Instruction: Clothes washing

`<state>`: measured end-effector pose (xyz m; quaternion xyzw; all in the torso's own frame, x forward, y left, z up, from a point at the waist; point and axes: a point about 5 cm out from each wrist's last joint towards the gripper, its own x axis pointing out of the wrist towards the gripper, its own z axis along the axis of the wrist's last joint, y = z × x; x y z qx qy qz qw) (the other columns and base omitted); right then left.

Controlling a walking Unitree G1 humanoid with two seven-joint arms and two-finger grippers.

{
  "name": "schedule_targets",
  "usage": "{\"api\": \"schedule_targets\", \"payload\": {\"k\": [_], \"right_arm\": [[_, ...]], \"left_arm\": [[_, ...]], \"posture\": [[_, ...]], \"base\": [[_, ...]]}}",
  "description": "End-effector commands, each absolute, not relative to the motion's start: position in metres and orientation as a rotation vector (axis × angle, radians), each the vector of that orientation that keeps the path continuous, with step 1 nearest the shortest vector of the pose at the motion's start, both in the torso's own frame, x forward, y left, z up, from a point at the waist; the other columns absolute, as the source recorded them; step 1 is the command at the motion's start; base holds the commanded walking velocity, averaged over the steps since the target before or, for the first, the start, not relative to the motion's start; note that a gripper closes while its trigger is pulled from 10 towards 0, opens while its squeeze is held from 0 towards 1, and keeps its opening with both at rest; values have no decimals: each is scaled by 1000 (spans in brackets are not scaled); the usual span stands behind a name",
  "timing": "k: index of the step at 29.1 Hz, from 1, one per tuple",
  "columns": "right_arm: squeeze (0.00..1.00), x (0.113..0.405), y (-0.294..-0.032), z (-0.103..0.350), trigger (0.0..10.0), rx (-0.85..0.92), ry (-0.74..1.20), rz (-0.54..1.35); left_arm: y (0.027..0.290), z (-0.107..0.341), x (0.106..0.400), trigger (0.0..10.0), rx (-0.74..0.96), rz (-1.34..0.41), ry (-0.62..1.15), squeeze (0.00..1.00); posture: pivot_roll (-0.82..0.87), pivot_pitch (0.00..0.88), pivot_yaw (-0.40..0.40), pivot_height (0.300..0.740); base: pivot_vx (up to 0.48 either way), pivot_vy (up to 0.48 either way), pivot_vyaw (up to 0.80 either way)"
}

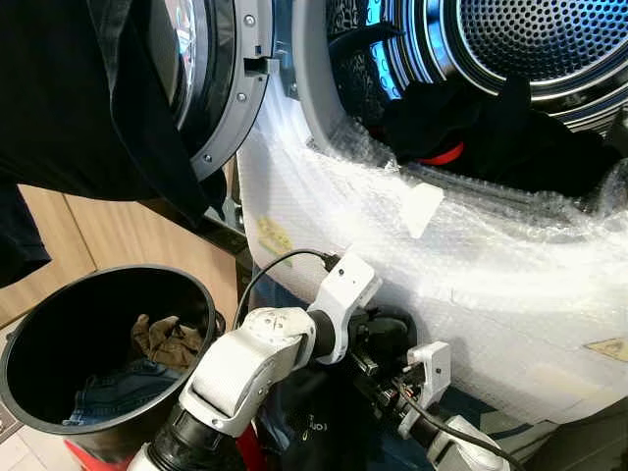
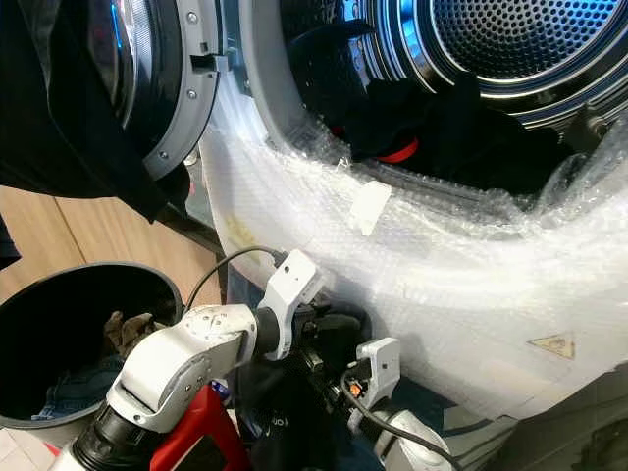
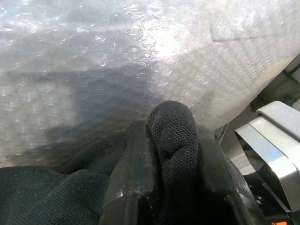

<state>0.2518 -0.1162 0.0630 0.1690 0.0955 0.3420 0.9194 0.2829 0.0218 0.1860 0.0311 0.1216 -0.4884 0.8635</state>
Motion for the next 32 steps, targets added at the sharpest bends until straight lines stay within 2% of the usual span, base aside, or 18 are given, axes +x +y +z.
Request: {"api": "schedule_targets", "payload": {"k": [1,13,18,23,29,30,32], "right_arm": [[0,255,-116,76,0,345,122,720],[0,260,-111,82,0,384,97,745],[0,253,-104,84,0,359,89,820],[0,248,-106,83,0,384,88,804],[0,247,-104,81,0,396,99,818],[0,248,-104,81,0,397,99,819],[0,248,-103,81,0,399,98,821]], "left_arm": [[17,194,282,0,61,-1038,233,0],[16,197,282,0,44,-1043,234,0],[19,190,278,0,83,-1059,256,0],[23,187,274,0,34,-1035,296,0],[27,184,270,0,62,-1045,313,0],[28,182,270,1725,75,-1035,313,0],[30,182,270,1922,82,-1024,316,0]], "posture": [[104,0,-92,740],[97,0,-89,740],[88,0,-76,740],[89,6,-74,740],[96,7,-71,740],[98,7,-69,740],[100,6,-69,740]], "base": [[0,0,0],[0,0,0],[0,0,0],[0,0,0],[0,0,0],[0,0,0],[0,0,0]]}}
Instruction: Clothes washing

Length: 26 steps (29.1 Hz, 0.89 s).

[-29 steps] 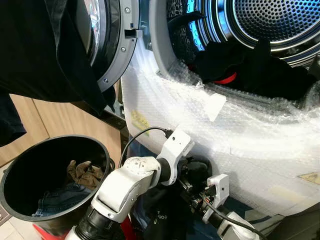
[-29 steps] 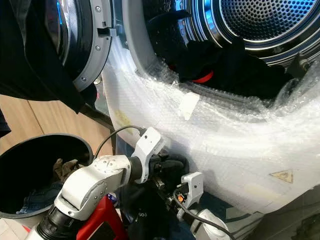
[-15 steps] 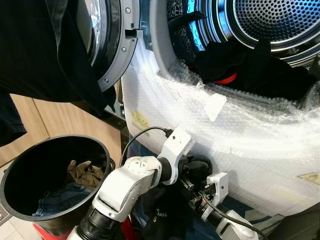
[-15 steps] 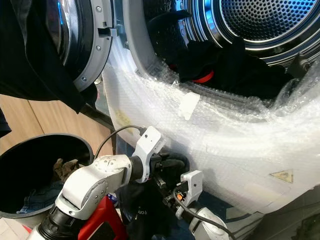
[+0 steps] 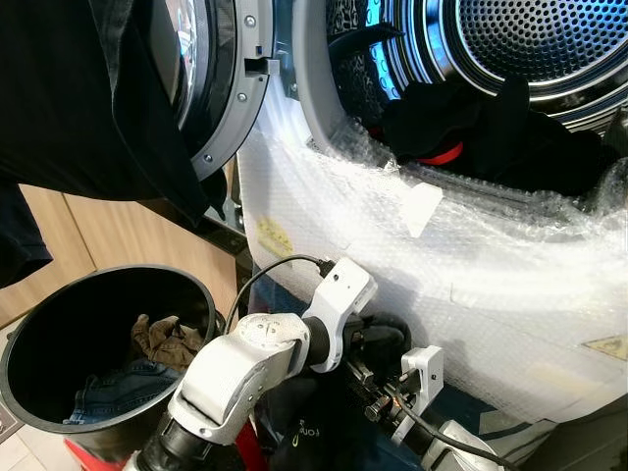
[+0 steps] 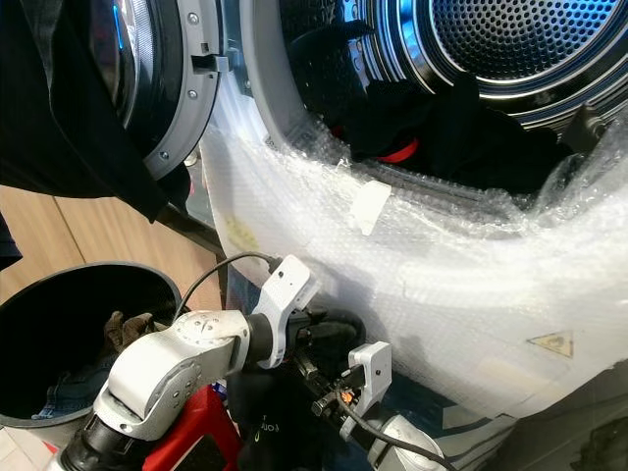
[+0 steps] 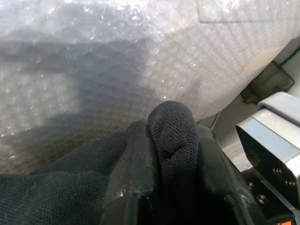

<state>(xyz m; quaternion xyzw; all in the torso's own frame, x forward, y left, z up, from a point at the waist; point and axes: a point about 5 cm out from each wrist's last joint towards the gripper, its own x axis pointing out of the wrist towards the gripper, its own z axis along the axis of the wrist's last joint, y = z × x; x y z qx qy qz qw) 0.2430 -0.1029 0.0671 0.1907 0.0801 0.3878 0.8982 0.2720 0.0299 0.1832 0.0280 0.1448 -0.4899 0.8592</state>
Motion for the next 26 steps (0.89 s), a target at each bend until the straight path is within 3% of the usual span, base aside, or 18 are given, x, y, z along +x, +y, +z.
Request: {"api": "schedule_targets", "payload": {"k": [1,2,12,13,14,26], "right_arm": [[0,248,-102,81,0,404,97,824],[0,248,-100,81,0,407,97,826],[0,247,-93,75,0,394,119,844],[0,247,-92,75,0,393,120,847],[0,247,-92,74,0,396,120,846],[0,250,-94,74,0,403,119,850]], "left_arm": [[31,183,271,4314,85,-1011,304,0],[32,185,272,10000,84,-999,293,0],[36,197,269,10000,107,-1023,228,0],[37,198,267,10000,100,-1032,231,722],[38,198,266,10000,98,-1038,234,1000],[67,220,258,10000,169,-990,206,1000]], "posture": [[100,6,-69,740],[103,10,-64,740],[107,12,-46,740],[109,12,-46,740],[111,12,-46,740],[141,12,-52,740]], "base": [[0,0,0],[0,0,0],[0,0,0],[0,0,0],[0,0,0],[0,0,0]]}}
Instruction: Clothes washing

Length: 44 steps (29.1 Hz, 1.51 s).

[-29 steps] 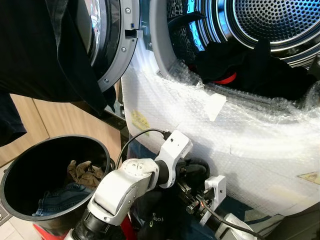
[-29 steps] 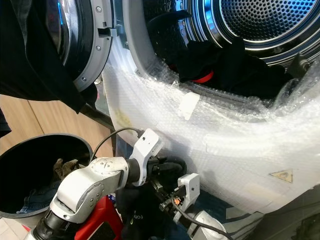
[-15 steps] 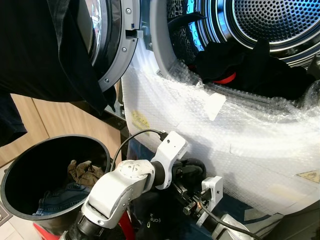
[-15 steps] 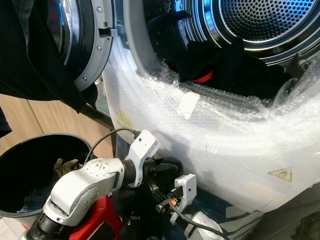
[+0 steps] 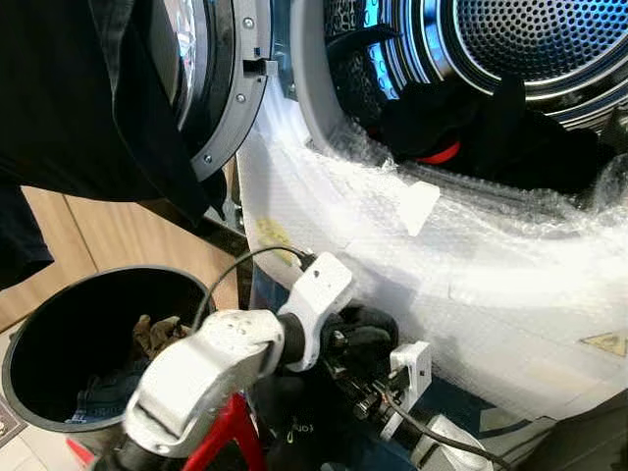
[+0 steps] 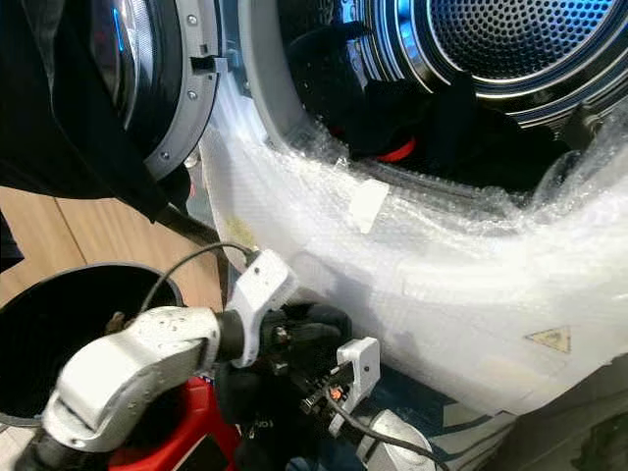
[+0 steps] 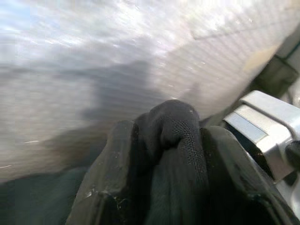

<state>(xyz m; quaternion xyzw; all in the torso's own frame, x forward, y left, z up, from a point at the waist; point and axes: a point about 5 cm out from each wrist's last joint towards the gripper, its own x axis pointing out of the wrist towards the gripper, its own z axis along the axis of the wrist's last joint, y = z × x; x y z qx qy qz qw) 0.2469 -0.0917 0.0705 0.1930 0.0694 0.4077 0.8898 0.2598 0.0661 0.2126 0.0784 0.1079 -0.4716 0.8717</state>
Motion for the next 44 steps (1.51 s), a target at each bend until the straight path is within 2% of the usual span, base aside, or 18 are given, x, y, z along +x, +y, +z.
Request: {"api": "schedule_targets", "payload": {"k": [1,9,11,13,14,19,22,24,25,26,27,28,30,36,38,39,42,44], "right_arm": [[0,250,-94,73,0,402,120,852],[0,248,-90,67,0,396,143,875],[0,248,-89,66,0,391,148,880],[0,249,-89,68,0,406,140,887],[0,249,-89,68,0,406,140,887],[0,247,-91,66,0,394,152,904],[0,245,-91,65,0,395,154,917],[0,246,-90,71,0,452,133,928],[0,246,-88,78,0,471,112,948],[0,246,-88,78,0,471,112,948],[0,246,-87,80,0,460,105,963],[0,246,-86,82,0,452,100,977],[0,246,-86,87,0,441,85,995],[0,239,-89,90,0,437,82,1021],[0,235,-89,96,0,437,77,1041],[0,235,-89,96,0,437,77,1041],[0,228,-88,108,0,436,56,1095],[0,225,-88,115,0,415,46,1121]], "left_arm": [[68,221,258,10000,172,-985,205,1000],[94,235,251,10000,260,-945,174,1000],[107,239,253,10000,273,-886,148,1000],[129,240,267,10000,243,-702,168,1000],[129,240,267,10000,243,-702,168,1000],[169,242,284,10000,172,-376,122,1000],[177,238,287,10000,170,-317,111,1000],[178,219,291,10000,198,-317,112,1000],[177,198,293,10000,215,-304,132,906],[177,198,293,10000,215,-304,132,906],[178,189,294,10000,221,-283,138,612],[179,182,295,10000,236,-257,134,0],[191,166,297,10000,280,-102,83,0],[213,148,291,10000,236,98,49,0],[233,139,282,10000,239,225,21,0],[233,139,282,10000,239,225,21,0],[251,120,273,10000,385,316,51,0],[255,111,270,10000,394,331,58,0]], "posture": [[141,12,-52,740],[164,0,-54,740],[165,0,-54,740],[171,0,-53,740],[171,0,-53,740],[182,0,-62,740],[190,0,-67,740],[198,0,-71,740],[190,0,-69,740],[190,0,-69,740],[183,0,-66,740],[179,0,-66,740],[170,0,-63,740],[162,0,-68,740],[162,0,-71,740],[162,0,-71,740],[158,0,-81,740],[152,0,-84,740]], "base": [[0,0,0],[0,0,0],[0,0,0],[0,0,0],[0,0,0],[0,0,0],[0,0,0],[0,0,0],[0,0,0],[0,0,0],[0,0,0],[0,0,0],[0,0,0],[0,0,0],[0,0,0],[0,0,0],[0,0,0],[0,0,0]]}}
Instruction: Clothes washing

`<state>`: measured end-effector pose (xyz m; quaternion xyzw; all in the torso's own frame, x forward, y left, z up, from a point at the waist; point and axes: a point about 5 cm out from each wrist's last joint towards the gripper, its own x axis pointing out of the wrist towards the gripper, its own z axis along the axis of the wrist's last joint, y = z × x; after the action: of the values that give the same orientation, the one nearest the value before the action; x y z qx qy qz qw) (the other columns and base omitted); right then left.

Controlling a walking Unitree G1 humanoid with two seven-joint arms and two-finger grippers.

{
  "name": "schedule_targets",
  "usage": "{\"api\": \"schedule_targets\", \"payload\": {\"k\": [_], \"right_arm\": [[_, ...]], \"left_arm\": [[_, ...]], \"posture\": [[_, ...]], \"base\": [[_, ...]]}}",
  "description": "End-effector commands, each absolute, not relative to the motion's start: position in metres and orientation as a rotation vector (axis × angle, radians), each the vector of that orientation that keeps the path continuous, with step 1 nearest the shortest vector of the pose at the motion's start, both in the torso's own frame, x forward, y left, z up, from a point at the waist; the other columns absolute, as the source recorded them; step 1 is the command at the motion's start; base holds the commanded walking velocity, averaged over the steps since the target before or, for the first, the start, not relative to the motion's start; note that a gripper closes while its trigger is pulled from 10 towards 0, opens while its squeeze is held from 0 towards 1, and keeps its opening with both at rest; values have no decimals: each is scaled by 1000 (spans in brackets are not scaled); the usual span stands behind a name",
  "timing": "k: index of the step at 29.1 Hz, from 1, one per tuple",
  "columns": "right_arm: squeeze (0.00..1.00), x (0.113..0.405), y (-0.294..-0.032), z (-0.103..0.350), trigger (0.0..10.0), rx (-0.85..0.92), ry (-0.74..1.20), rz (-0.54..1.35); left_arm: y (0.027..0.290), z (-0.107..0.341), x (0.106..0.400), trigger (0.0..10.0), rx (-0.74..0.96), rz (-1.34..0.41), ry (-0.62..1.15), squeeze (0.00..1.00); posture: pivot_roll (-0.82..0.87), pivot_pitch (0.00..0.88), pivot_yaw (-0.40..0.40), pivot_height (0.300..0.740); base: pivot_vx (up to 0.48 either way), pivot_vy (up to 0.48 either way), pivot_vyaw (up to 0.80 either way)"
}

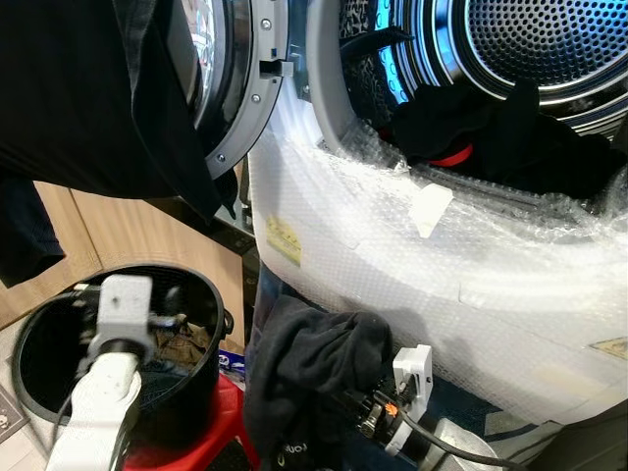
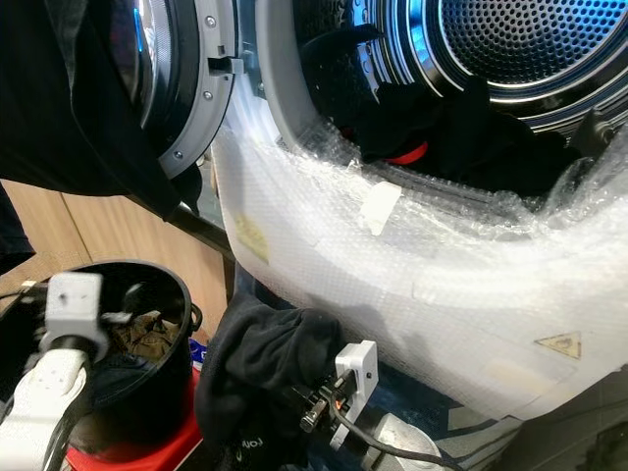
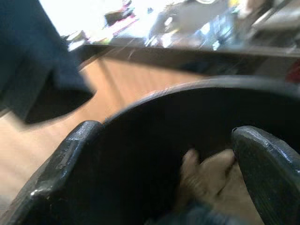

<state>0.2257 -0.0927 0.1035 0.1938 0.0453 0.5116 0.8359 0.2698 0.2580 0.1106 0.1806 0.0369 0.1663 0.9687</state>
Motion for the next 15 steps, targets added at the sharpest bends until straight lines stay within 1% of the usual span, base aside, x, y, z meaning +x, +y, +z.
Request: {"api": "schedule_targets", "payload": {"k": [1,2,5,8,11,12,15], "right_arm": [[0,224,-88,122,0,397,34,1138],[0,224,-89,134,0,388,1,1161],[0,224,-91,160,0,371,-70,1206],[0,229,-95,187,0,342,-147,1235],[0,236,-97,213,0,351,-220,1245],[0,239,-99,229,0,354,-273,1272],[0,244,-101,248,0,357,-328,1289]], "left_arm": [[257,106,269,10000,359,351,64,0],[257,106,269,10000,294,369,48,0],[250,107,273,10000,342,343,19,0],[245,105,277,10000,324,351,-10,0],[242,105,280,10000,331,341,-23,0],[241,105,281,10000,336,337,-26,0],[240,105,284,10000,337,334,-30,0]], "posture": [[152,0,-87,740],[147,0,-91,740],[148,0,-98,740],[143,0,-98,740],[133,0,-92,740],[132,0,-95,740],[132,0,-96,740]], "base": [[0,0,0],[0,0,0],[0,0,0],[0,0,0],[0,0,0],[0,0,0],[0,0,0]]}}
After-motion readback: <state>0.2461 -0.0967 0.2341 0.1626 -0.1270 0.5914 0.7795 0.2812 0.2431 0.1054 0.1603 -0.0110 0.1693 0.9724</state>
